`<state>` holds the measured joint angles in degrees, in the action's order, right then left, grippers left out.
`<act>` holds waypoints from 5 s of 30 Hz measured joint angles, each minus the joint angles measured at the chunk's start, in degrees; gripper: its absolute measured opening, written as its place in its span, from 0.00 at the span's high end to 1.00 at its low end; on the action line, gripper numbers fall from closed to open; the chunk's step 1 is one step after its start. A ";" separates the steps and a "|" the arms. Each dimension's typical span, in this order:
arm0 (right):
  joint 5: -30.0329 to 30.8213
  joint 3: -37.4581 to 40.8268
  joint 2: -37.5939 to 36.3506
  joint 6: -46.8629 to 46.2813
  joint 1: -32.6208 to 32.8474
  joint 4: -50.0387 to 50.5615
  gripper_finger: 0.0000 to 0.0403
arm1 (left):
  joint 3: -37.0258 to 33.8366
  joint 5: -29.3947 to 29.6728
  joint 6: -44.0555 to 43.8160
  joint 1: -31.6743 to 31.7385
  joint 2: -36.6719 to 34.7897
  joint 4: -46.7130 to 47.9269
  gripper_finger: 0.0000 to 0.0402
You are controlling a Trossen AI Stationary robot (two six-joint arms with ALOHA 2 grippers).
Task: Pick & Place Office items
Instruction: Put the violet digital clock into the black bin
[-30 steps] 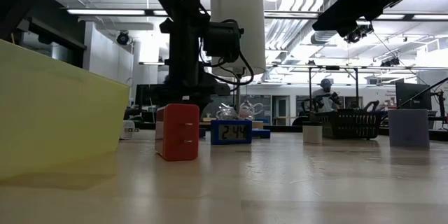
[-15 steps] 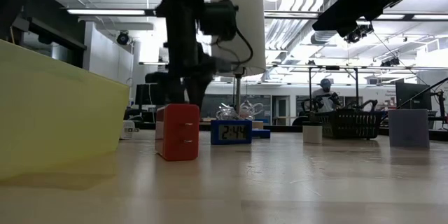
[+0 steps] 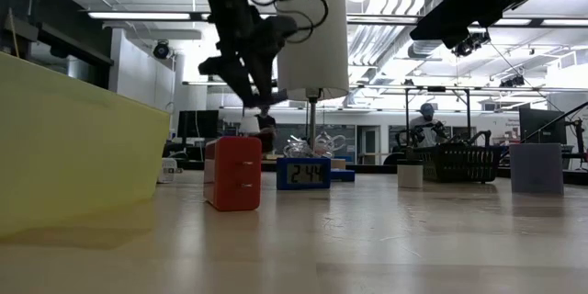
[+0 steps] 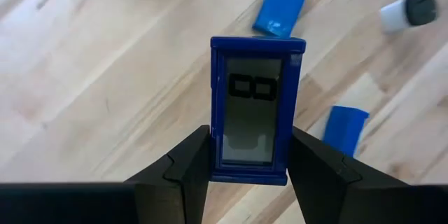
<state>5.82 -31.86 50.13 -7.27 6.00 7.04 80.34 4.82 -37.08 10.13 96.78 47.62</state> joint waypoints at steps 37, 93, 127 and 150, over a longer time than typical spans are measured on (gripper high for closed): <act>0.00 0.00 0.00 0.00 0.02 0.03 0.74 | 0.09 -0.55 26.05 -9.13 -1.39 -21.34 0.60; 0.00 -0.02 0.02 0.00 0.02 -0.43 0.74 | 0.07 -6.47 27.72 -12.13 6.29 -31.41 0.60; -2.10 -0.02 0.02 0.39 0.01 -3.46 0.74 | 0.07 -6.54 27.72 -12.59 6.26 -31.39 0.60; -4.99 -0.02 2.29 25.92 4.30 -4.94 0.74 | 0.07 -6.49 26.95 -14.56 6.26 -31.39 0.60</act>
<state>0.83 -31.88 52.42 18.66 10.30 2.10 80.40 -1.67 -10.13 -4.43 103.04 16.23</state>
